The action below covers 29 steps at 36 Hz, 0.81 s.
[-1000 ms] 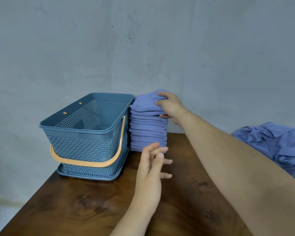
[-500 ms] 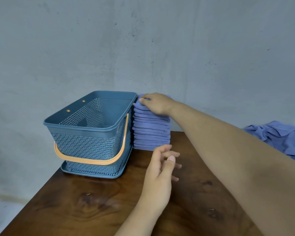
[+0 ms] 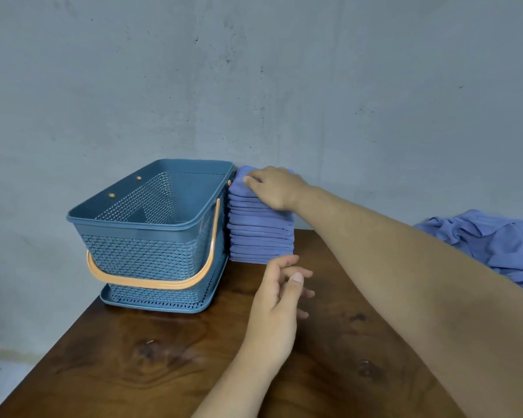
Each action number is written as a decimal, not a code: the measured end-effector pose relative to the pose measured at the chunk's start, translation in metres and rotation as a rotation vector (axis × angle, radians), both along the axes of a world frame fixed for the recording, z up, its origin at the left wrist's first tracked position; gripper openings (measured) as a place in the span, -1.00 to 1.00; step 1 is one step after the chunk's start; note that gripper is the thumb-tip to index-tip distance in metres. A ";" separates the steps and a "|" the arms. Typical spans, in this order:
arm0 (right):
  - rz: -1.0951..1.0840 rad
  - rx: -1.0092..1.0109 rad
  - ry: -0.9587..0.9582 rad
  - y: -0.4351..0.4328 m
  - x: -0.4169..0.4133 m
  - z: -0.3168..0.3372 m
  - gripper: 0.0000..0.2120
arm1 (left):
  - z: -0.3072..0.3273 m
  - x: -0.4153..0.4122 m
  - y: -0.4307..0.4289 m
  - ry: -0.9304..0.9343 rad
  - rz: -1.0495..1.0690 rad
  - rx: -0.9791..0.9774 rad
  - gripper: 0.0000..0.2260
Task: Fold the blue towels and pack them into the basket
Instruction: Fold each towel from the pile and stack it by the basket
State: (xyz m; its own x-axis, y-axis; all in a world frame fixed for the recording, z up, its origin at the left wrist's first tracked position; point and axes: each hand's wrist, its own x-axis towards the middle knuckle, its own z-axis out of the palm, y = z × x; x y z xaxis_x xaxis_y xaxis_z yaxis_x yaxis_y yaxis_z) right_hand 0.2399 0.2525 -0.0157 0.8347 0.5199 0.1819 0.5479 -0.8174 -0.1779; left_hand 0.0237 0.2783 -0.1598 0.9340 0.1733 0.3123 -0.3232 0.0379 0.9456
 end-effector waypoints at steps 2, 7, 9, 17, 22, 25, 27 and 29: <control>-0.001 0.037 -0.053 -0.016 -0.015 -0.001 -0.45 | -0.001 0.000 0.000 0.000 0.001 0.021 -0.73; -0.009 0.118 -0.137 -0.072 -0.071 -0.013 -0.52 | -0.004 -0.003 -0.002 0.001 0.000 0.140 -0.72; -0.028 0.120 -0.124 -0.101 -0.097 -0.023 -0.53 | -0.006 -0.003 -0.003 -0.003 -0.002 0.216 -0.76; -0.144 0.182 0.011 -0.226 -0.186 -0.070 -0.58 | -0.020 -0.007 -0.011 0.000 -0.044 0.549 -0.77; -0.270 0.230 0.090 -0.301 -0.222 -0.090 -0.62 | -0.020 -0.014 -0.025 -0.009 -0.029 0.752 -0.78; -0.340 0.268 0.104 -0.341 -0.234 -0.094 -0.64 | -0.018 -0.022 -0.044 -0.033 -0.043 0.898 -0.77; -0.385 0.273 0.087 -0.367 -0.239 -0.094 -0.64 | -0.019 -0.027 -0.061 -0.048 -0.043 0.968 -0.76; -0.418 0.263 0.048 -0.390 -0.240 -0.093 -0.64 | -0.020 -0.030 -0.078 -0.061 -0.042 1.037 -0.76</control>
